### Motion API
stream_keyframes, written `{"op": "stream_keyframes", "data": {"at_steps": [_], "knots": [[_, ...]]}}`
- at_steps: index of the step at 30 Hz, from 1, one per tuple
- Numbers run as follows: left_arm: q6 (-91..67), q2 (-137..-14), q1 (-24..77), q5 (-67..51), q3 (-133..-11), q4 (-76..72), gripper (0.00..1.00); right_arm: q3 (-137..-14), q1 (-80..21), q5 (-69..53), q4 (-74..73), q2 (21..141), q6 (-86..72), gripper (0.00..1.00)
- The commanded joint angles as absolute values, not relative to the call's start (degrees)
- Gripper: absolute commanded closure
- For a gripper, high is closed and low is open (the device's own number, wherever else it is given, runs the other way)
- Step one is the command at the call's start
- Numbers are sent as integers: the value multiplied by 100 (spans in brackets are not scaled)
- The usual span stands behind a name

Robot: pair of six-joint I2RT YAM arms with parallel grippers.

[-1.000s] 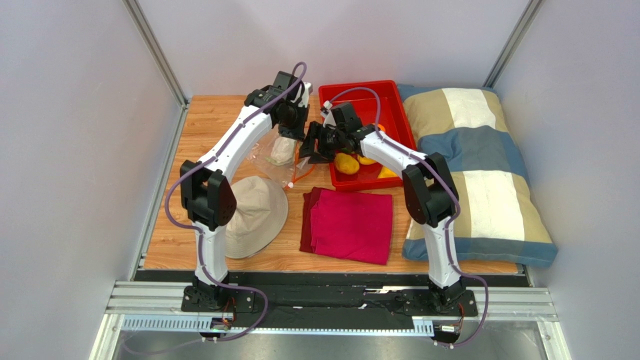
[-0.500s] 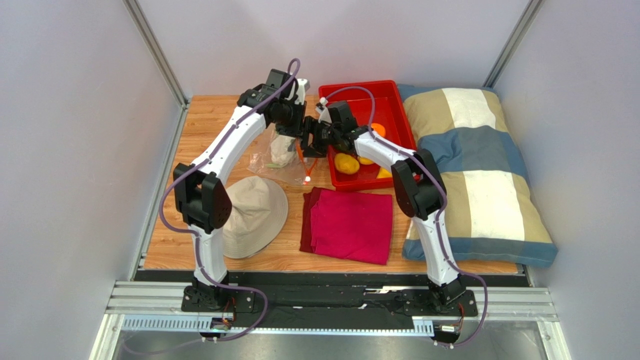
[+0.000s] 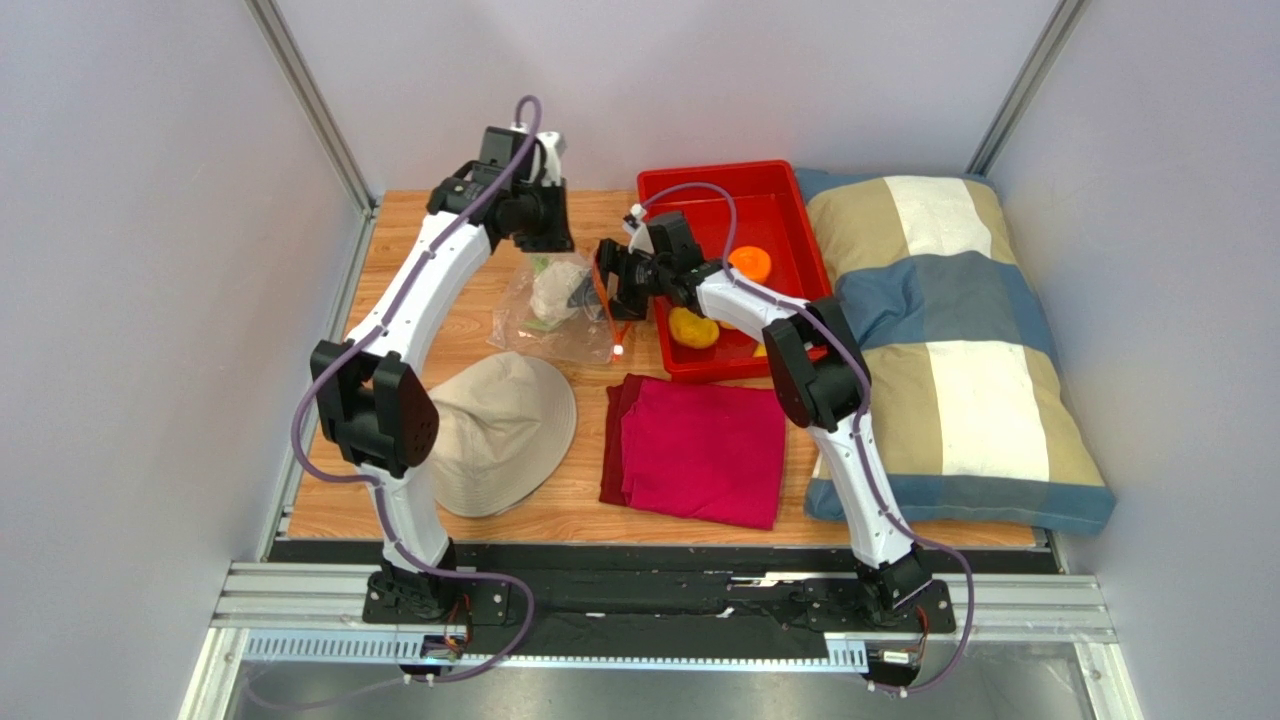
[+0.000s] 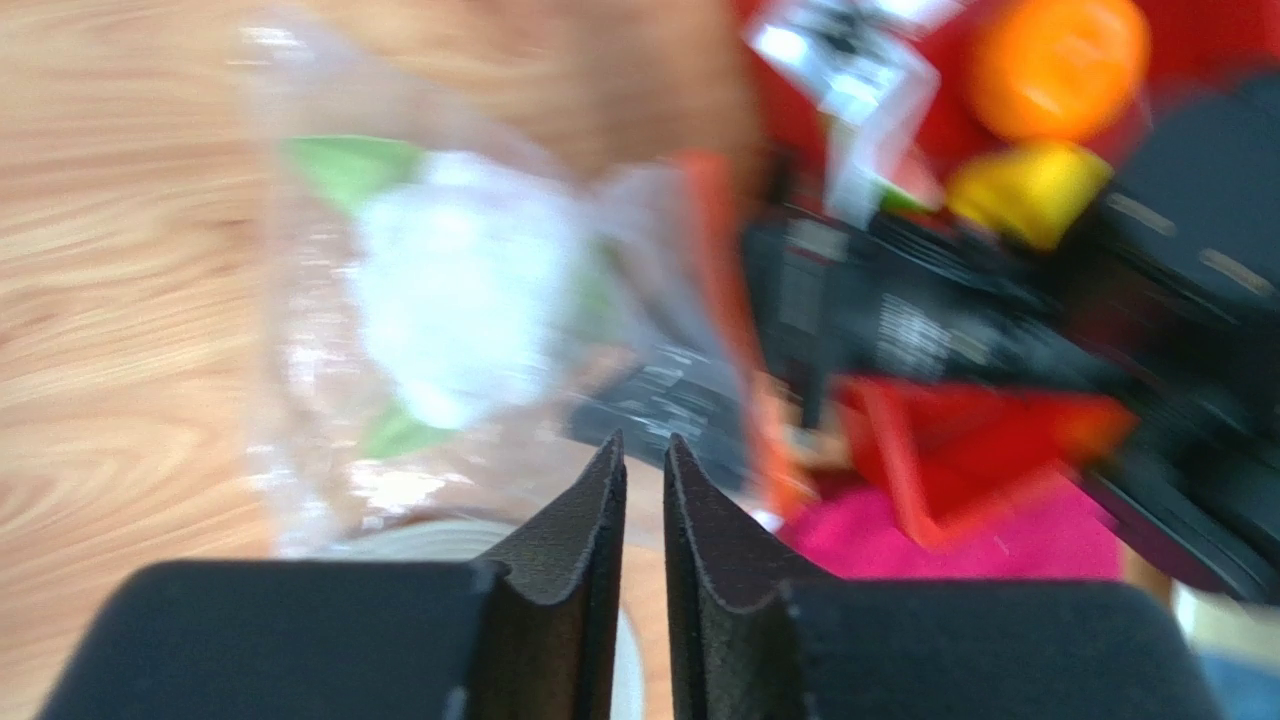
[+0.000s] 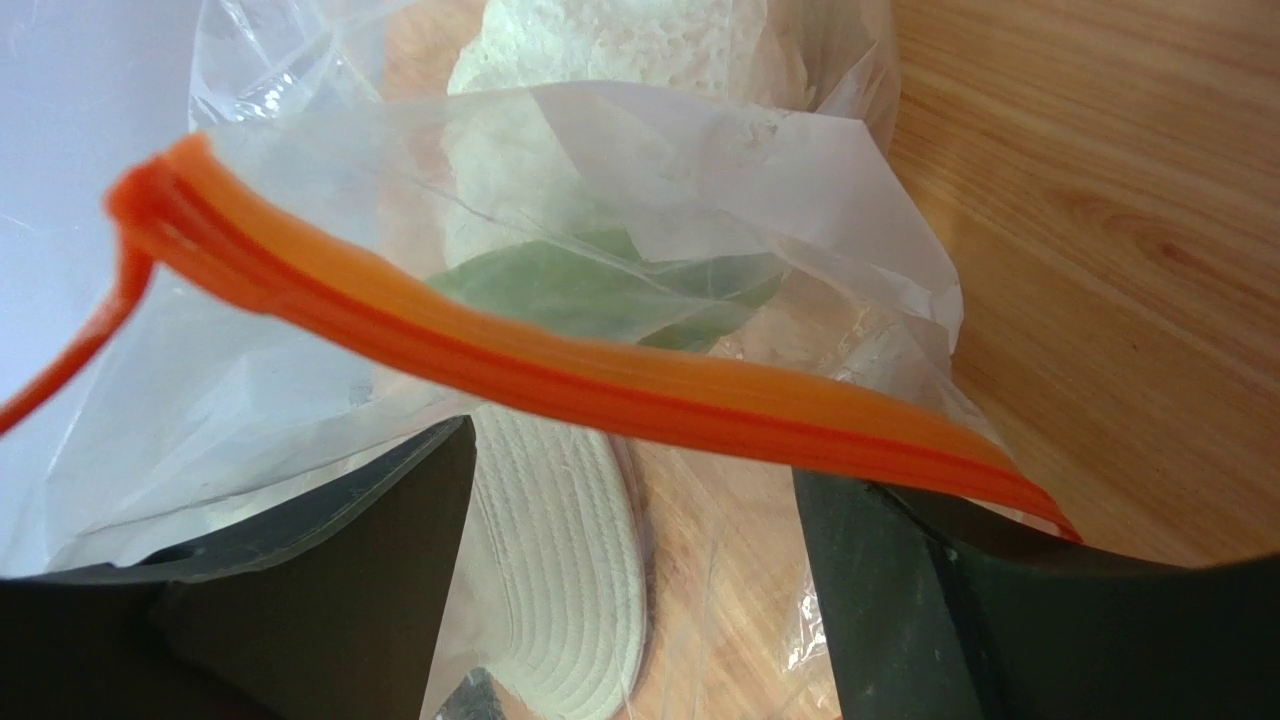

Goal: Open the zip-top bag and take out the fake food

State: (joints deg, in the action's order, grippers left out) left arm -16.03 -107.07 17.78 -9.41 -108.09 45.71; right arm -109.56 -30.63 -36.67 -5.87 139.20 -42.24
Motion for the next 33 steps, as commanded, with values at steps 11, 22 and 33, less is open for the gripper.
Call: {"op": "stream_keyframes", "data": {"at_steps": [11,22,33], "knots": [[-1582,-12884,1222,-61,-12076,4755,86,-11162,-3041,-3727,518,13948,-4772,14],[-1643,-12885,1222,-650,-11427,4685,91,-11962,-3050,-3314,184,14607,-5167,9],[-1872,-12402,1222,-1362,-10600,4184,93,-12480,-3182,-3234,501,15205,-5880,30]]}}
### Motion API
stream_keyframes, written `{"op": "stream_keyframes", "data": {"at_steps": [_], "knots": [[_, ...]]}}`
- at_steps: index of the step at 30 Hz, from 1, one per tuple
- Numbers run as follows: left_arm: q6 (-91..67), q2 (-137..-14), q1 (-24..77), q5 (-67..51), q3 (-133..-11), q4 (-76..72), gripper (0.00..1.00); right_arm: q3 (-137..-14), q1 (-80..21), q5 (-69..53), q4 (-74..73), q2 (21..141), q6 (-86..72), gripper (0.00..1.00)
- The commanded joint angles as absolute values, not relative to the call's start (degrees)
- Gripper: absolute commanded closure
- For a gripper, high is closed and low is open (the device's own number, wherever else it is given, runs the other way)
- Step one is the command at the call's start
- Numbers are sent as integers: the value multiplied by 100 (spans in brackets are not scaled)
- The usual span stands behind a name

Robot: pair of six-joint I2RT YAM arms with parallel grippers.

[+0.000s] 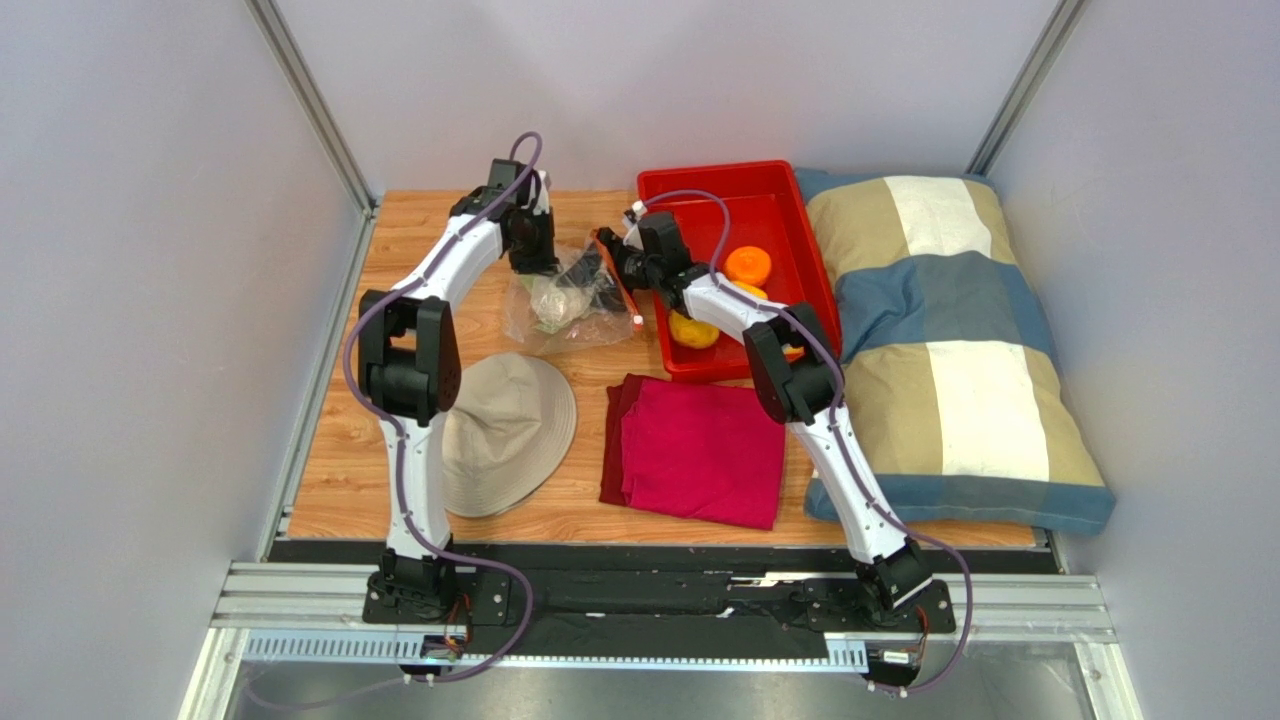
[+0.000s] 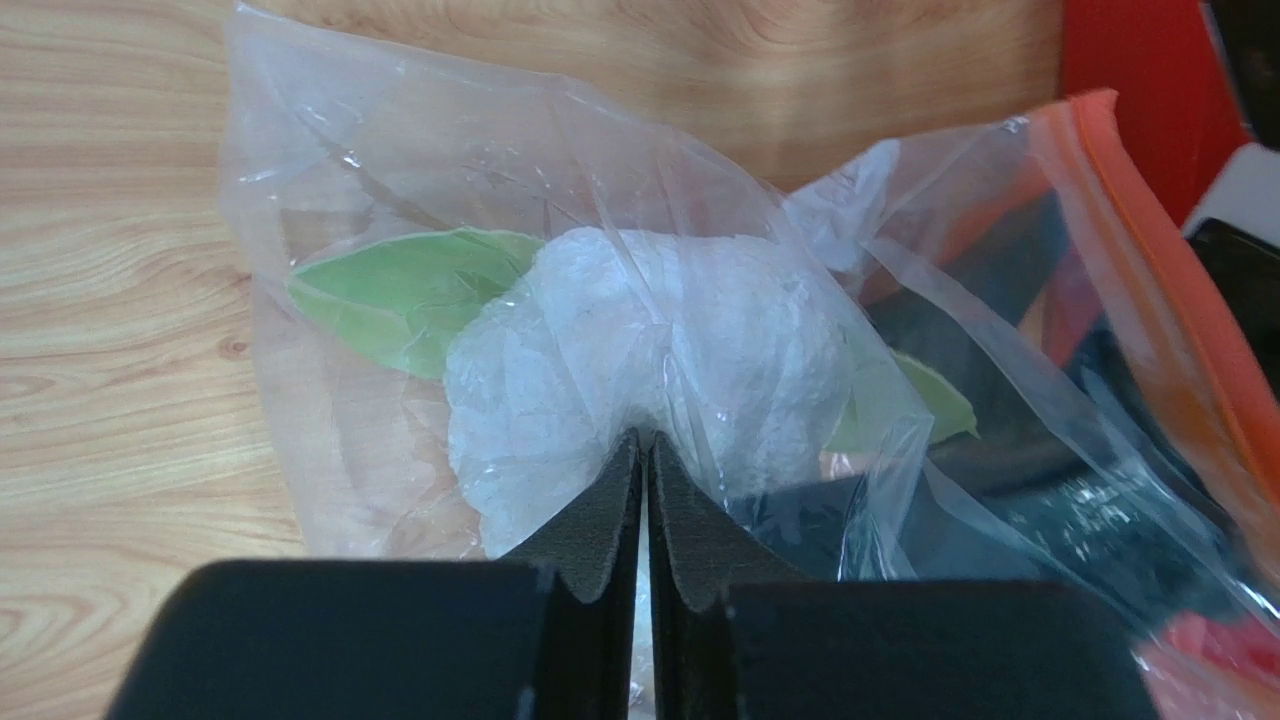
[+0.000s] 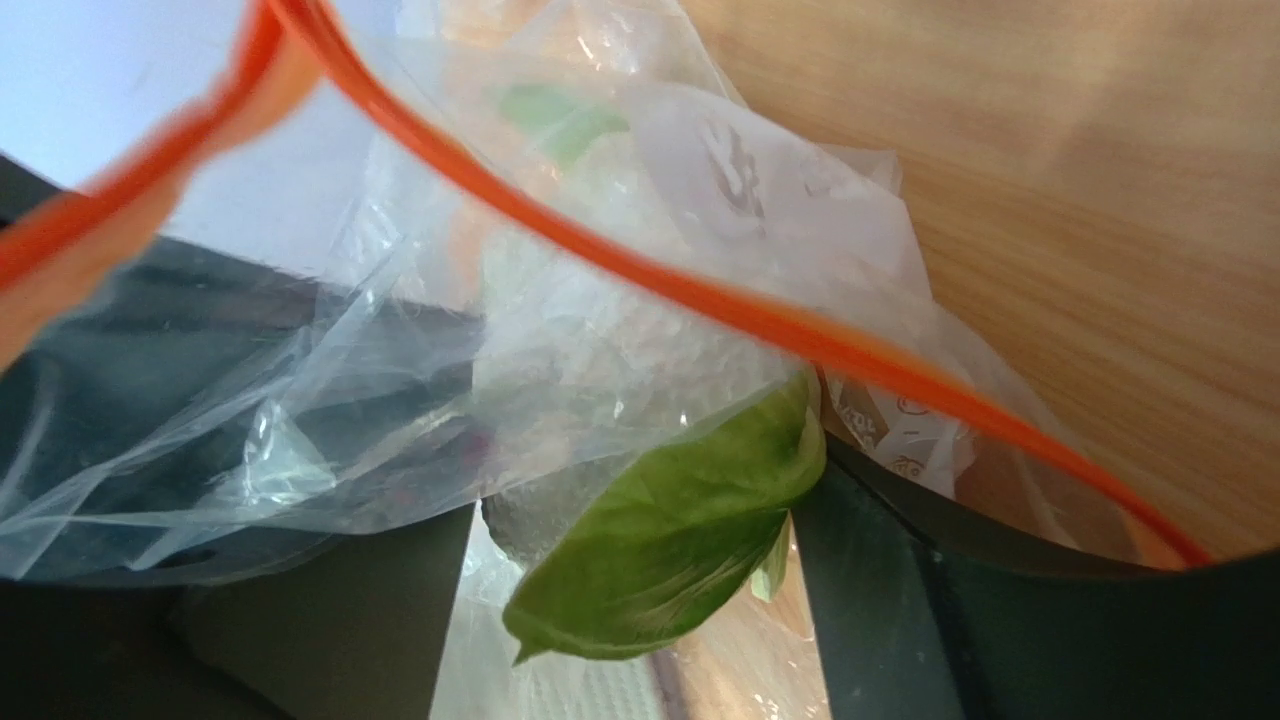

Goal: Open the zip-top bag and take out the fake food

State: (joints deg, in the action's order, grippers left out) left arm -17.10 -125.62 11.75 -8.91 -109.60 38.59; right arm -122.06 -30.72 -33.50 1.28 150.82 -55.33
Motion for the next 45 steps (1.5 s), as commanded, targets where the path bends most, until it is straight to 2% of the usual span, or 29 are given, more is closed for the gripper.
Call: {"op": "stream_keyframes", "data": {"at_steps": [1,2,3,5,6,8,9,12,14,16,25,28,31,32,40,45], "knots": [[-1863,-12288,1222,-1441,-10600,4166,92,-12472,-3173,-3252,518,15205,-5949,35],[-1855,-12209,1222,-1450,-10608,4157,90,-12446,-3173,-3269,597,15196,-5968,40],[-1837,-12130,1222,-1450,-10652,4140,84,-12411,-3164,-3304,641,15170,-5968,52],[-1819,-11840,1195,-1371,-10670,4140,76,-12244,-3155,-3296,738,15004,-5950,67],[-1811,-11726,1126,-1345,-10679,4157,66,-12165,-3138,-3287,773,14942,-5950,77],[-1793,-11409,1011,-1362,-10626,4175,49,-12103,-3120,-3331,809,14775,-5950,82],[-1767,-11313,950,-1354,-10574,4253,33,-12076,-3094,-3375,782,14731,-5924,88],[-1836,-10996,625,-1397,-10259,4394,15,-11998,-3076,-3463,668,14529,-5871,95],[-1907,-10802,317,-1529,-9977,4377,11,-11918,-3076,-3489,685,14432,-5889,96],[-1986,-10714,141,-1930,-9511,4202,1,-11900,-3076,-3533,703,14335,-5915,97],[-2013,-11521,-97,-3251,-9263,3823,1,-11997,-3085,-3744,747,14256,-6135,99],[-2074,-11741,-105,-3322,-9448,3832,22,-12015,-3076,-3788,634,14151,-6091,100],[-2206,-11734,-228,-3183,-9466,3736,77,-12032,-3041,-3806,318,14028,-5890,100],[-2284,-11681,-263,-3051,-9405,3674,99,-12050,-3006,-3806,160,13940,-5784,100],[-2496,-11470,-869,-1996,-9501,3648,100,-12173,-2699,-3736,-2378,13255,-4001,100],[-2584,-11645,-993,-1837,-9817,3612,100,-11567,-2260,-3622,-2742,12491,-3429,100]]}}
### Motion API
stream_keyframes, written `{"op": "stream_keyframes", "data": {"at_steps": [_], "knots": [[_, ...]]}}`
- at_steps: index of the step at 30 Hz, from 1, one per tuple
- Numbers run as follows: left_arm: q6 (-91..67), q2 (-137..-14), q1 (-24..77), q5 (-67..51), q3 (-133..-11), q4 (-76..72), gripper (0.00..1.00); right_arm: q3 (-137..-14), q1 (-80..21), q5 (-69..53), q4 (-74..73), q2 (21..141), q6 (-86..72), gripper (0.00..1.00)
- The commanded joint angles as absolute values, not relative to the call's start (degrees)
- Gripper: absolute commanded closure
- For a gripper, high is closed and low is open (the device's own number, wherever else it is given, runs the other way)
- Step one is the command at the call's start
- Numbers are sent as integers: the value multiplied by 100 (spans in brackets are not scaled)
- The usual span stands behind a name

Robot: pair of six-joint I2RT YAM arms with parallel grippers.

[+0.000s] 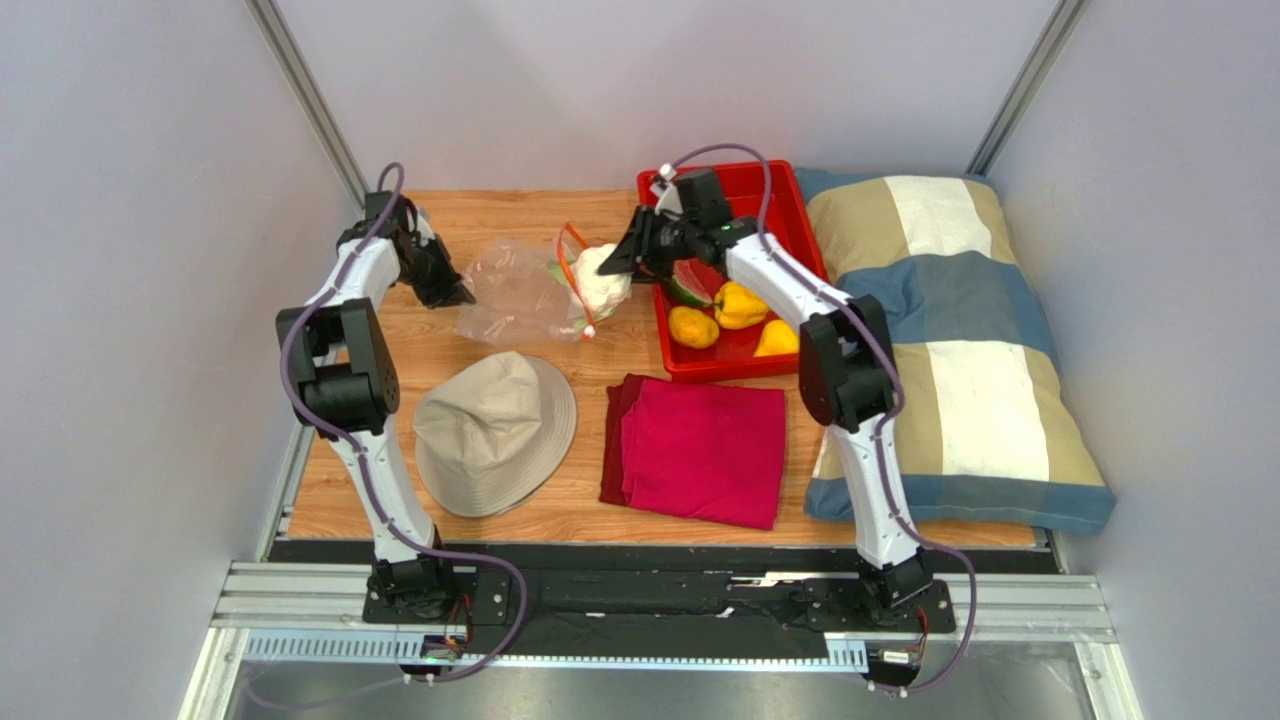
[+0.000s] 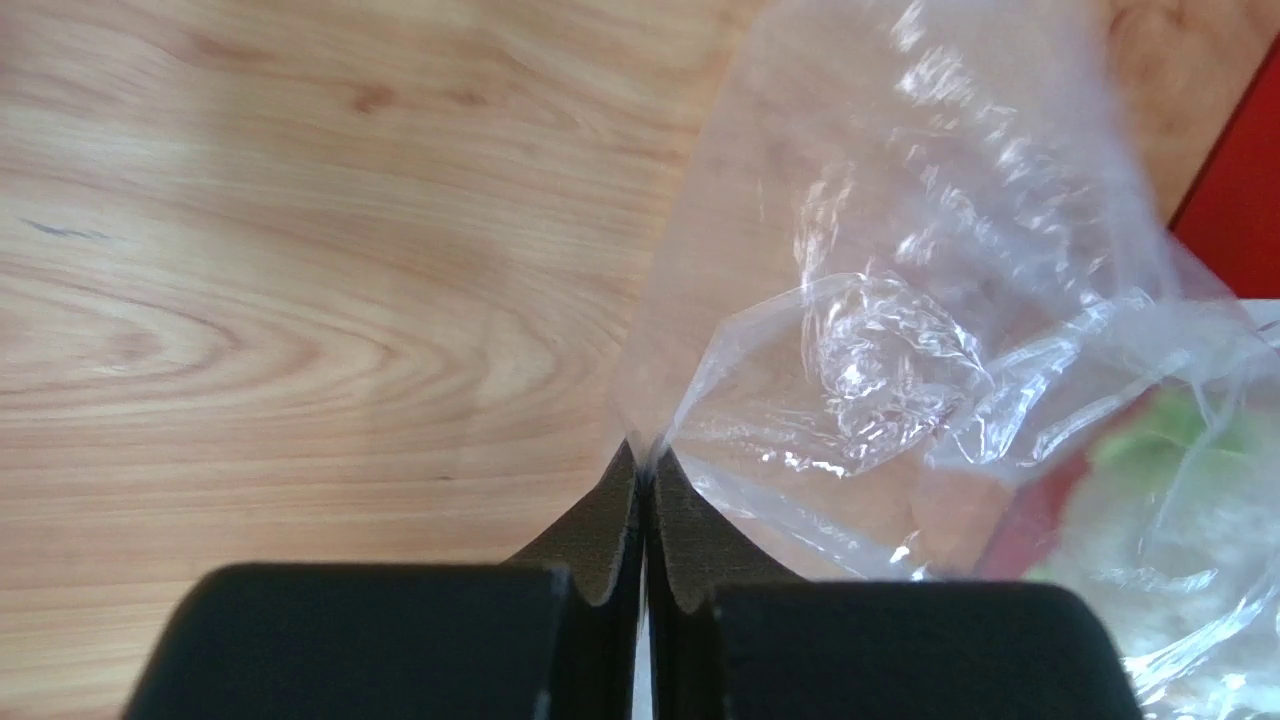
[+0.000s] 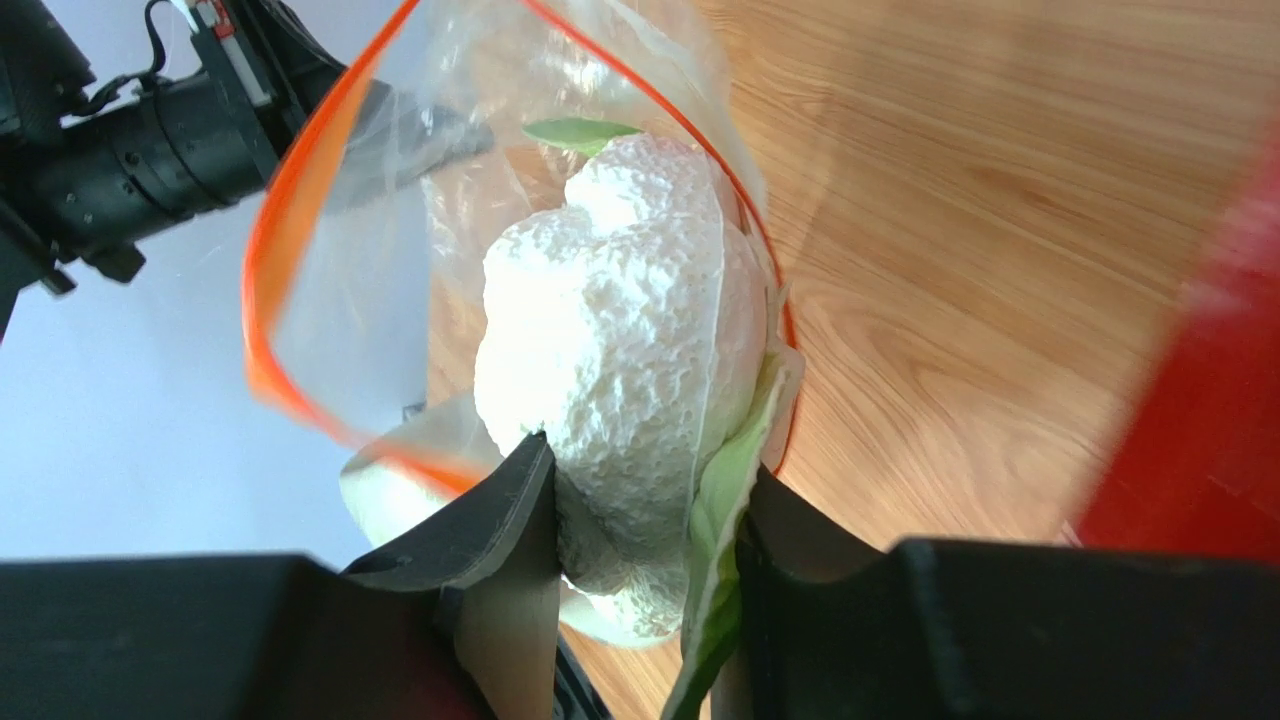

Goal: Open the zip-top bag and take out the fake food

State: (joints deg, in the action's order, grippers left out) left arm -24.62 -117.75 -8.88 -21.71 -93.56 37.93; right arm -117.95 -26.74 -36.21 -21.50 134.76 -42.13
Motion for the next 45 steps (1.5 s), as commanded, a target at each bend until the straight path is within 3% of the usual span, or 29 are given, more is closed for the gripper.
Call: {"op": "stream_keyframes", "data": {"at_steps": [1,3,7,8,19,25,31,35,39,45], "knots": [[-2575,-11698,-993,-1854,-9922,3752,100,-11471,-2172,-3578,-2786,12428,-3402,100],[-2531,-11812,-993,-1837,-10212,3884,95,-11496,-1882,-3464,-2847,12349,-3305,100],[-2540,-11655,-958,-1539,-10240,4130,51,-12031,-1425,-3270,-3443,12602,-3059,99],[-2488,-11593,-941,-1468,-10222,4166,50,-12198,-1267,-3200,-3506,12656,-3024,96],[-2285,-10847,-169,-1882,-9810,4253,48,-12419,-730,-3235,-3568,12929,-3305,94],[-2426,-9758,439,-1487,-9151,4113,50,-13007,-571,-2963,-3893,13491,-3305,82],[-2741,-9027,887,-1836,-8808,4183,52,-12790,-554,-2857,-4236,13335,-3103,84],[-3110,-9367,1353,-2434,-8342,3746,59,-11823,-545,-2804,-3780,12780,-3120,84],[-3533,-10158,1485,-2707,-8279,3025,61,-11882,-554,-2874,-3831,12674,-3094,84],[-3630,-11977,1275,-2269,-9788,3469,61,-12076,-554,-2821,-4051,12665,-2997,82]]}}
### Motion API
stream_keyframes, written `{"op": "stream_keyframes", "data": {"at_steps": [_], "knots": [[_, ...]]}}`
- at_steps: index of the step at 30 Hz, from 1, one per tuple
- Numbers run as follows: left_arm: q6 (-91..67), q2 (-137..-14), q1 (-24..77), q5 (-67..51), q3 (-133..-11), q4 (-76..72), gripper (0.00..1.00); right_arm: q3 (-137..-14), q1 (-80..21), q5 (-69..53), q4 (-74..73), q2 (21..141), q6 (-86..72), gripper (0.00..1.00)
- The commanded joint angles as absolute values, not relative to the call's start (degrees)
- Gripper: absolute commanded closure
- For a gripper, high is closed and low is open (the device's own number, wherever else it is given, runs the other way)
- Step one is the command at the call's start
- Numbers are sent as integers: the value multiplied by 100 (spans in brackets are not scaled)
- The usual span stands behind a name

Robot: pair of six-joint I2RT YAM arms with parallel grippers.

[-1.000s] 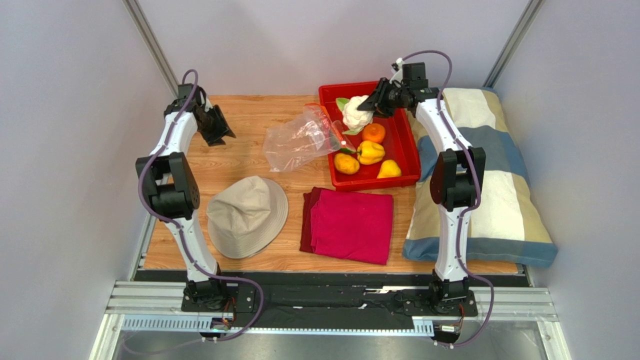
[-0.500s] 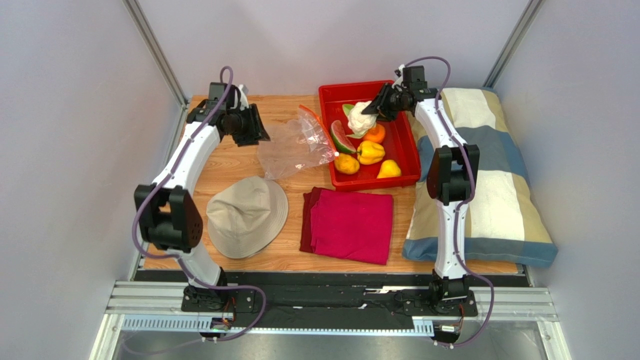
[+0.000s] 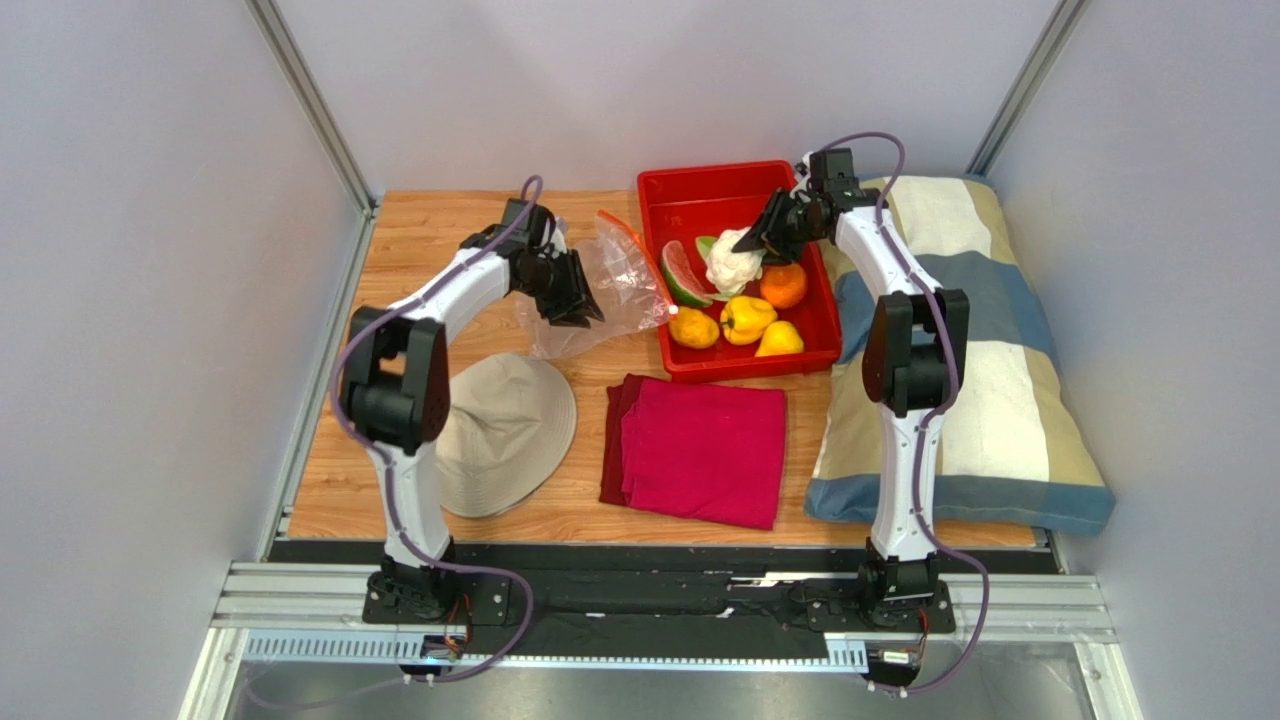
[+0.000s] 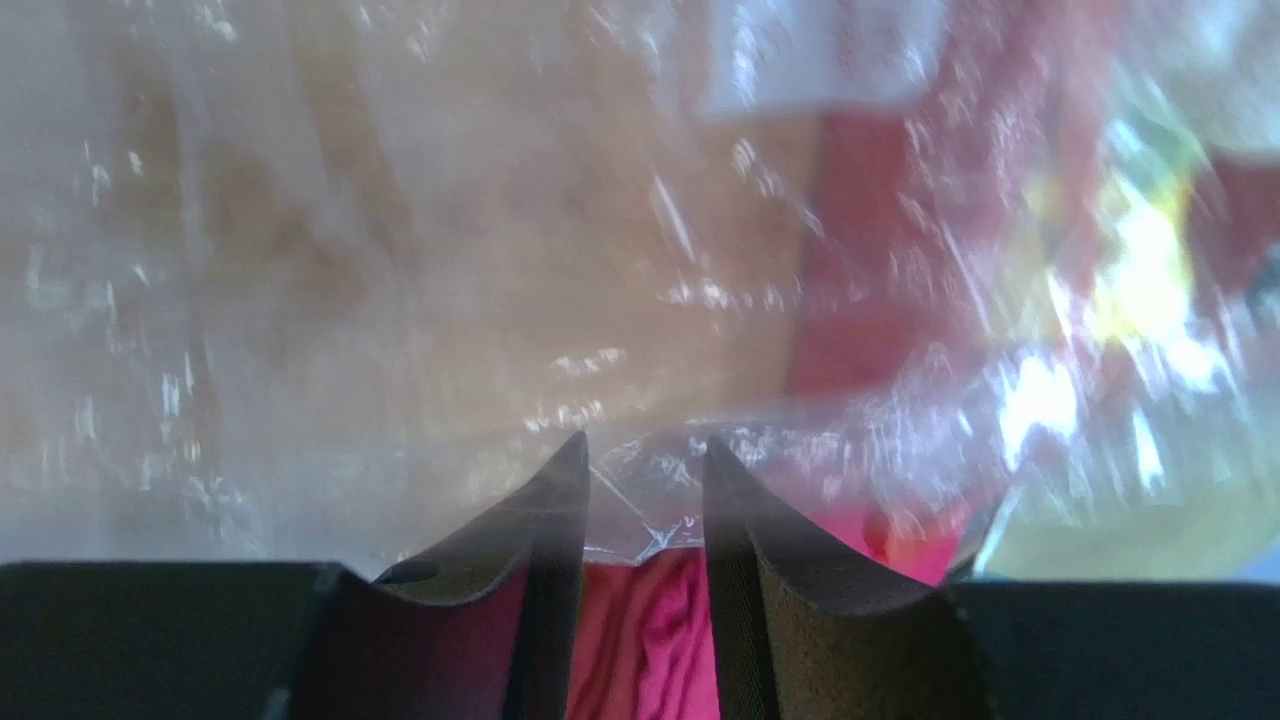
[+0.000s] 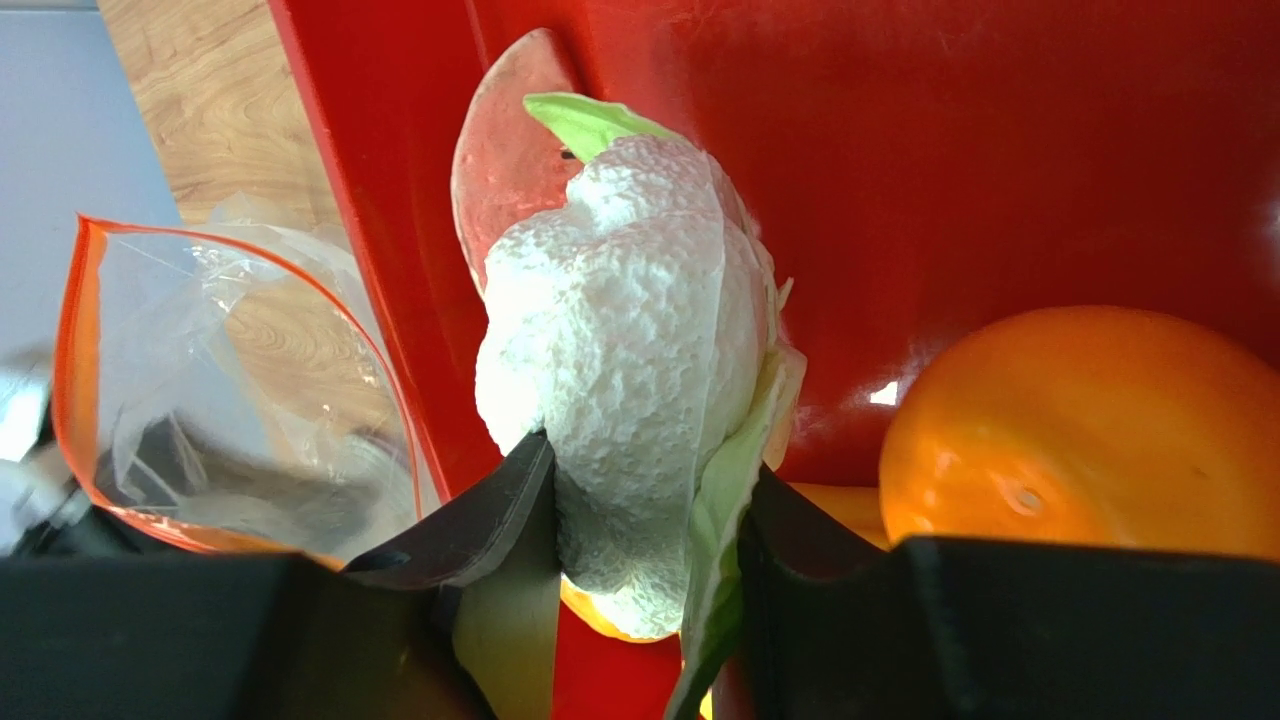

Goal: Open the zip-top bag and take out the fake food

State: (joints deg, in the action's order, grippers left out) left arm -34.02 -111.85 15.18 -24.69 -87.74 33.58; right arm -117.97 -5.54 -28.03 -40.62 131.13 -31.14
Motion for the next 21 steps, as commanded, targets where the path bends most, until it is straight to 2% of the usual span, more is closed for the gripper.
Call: {"op": "stream_keyframes", "data": {"at_steps": [1,5,8,10,12,15,16,18,19,21], "knots": [[-3612,-12214,1196,-2268,-10313,3576,60,-12154,-554,-2839,-4069,12682,-3023,81],[-3200,-13182,687,-1874,-11766,4568,60,-12164,-545,-2734,-4140,12683,-3015,78],[-2699,-13105,563,-1434,-12426,5122,60,-12208,-554,-2716,-4122,12770,-3032,74],[-2444,-12851,536,-1047,-12437,5440,59,-12330,-545,-2777,-4078,12980,-3050,71],[-2417,-12149,588,-888,-11835,5432,57,-12620,-554,-2821,-4043,13130,-3059,67],[-2382,-10788,895,-765,-10544,5003,54,-13147,-536,-2874,-4042,13543,-3208,46],[-2382,-10454,1297,-773,-10268,4923,53,-13322,-527,-2839,-4139,13631,-3173,29],[-2469,-9583,1808,-835,-9637,4887,52,-13647,-527,-2550,-4436,13763,-3050,12],[-2539,-9302,2333,-835,-9424,4861,52,-13675,-510,-2427,-4560,13755,-2945,0],[-2688,-8440,3003,-731,-8750,4651,50,-13667,-466,-2084,-5041,13606,-2708,0]]}}
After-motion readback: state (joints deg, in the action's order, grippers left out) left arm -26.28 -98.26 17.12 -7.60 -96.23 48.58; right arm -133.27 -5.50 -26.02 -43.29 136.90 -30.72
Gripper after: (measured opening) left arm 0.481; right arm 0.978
